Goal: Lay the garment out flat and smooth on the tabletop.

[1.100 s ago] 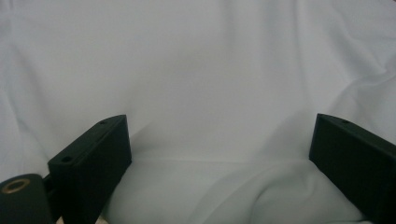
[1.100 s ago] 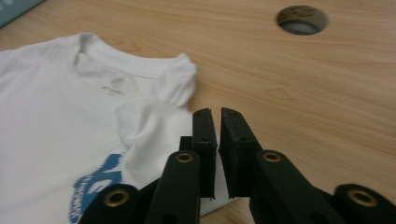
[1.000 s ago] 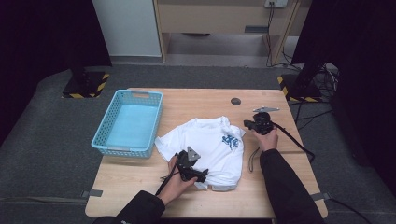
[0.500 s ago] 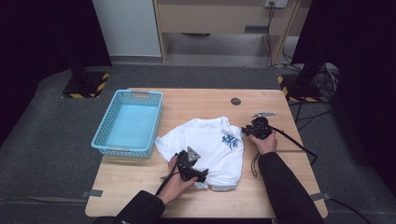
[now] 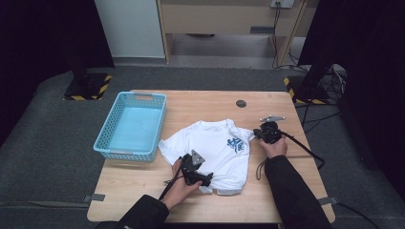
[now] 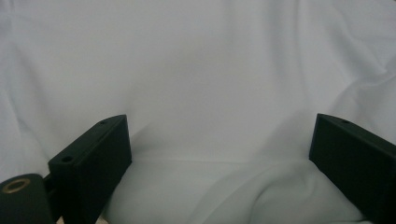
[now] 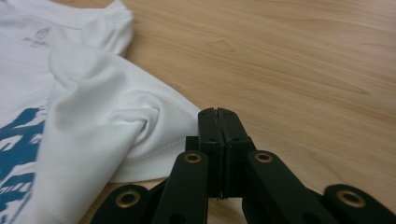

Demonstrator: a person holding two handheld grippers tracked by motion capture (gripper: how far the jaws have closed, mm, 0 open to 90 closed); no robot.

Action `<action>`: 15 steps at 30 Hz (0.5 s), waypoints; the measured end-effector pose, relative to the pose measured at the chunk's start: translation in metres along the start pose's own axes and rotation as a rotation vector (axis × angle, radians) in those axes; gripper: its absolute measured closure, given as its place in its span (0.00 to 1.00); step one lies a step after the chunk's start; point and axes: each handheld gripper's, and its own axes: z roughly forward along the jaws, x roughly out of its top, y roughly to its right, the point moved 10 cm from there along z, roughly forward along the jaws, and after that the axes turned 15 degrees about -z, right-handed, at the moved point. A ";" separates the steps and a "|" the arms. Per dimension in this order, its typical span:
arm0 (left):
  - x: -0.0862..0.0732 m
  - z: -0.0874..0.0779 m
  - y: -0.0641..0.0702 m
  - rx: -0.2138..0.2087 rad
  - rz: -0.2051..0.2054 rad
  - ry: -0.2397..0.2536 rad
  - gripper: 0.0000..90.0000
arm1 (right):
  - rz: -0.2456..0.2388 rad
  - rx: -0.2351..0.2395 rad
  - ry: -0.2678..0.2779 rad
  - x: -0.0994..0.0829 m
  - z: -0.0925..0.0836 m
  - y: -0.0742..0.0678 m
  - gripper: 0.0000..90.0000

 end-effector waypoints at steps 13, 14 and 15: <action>0.000 0.000 0.000 0.003 -0.002 0.001 0.05 | 0.153 -0.198 -0.020 -0.024 -0.038 0.079 0.99; 0.000 0.000 0.000 0.003 -0.002 0.001 0.05 | 0.139 -0.212 -0.032 -0.025 -0.039 0.081 0.99; 0.000 0.000 0.000 0.003 -0.003 0.001 0.05 | 0.135 -0.218 -0.039 -0.026 -0.039 0.081 0.98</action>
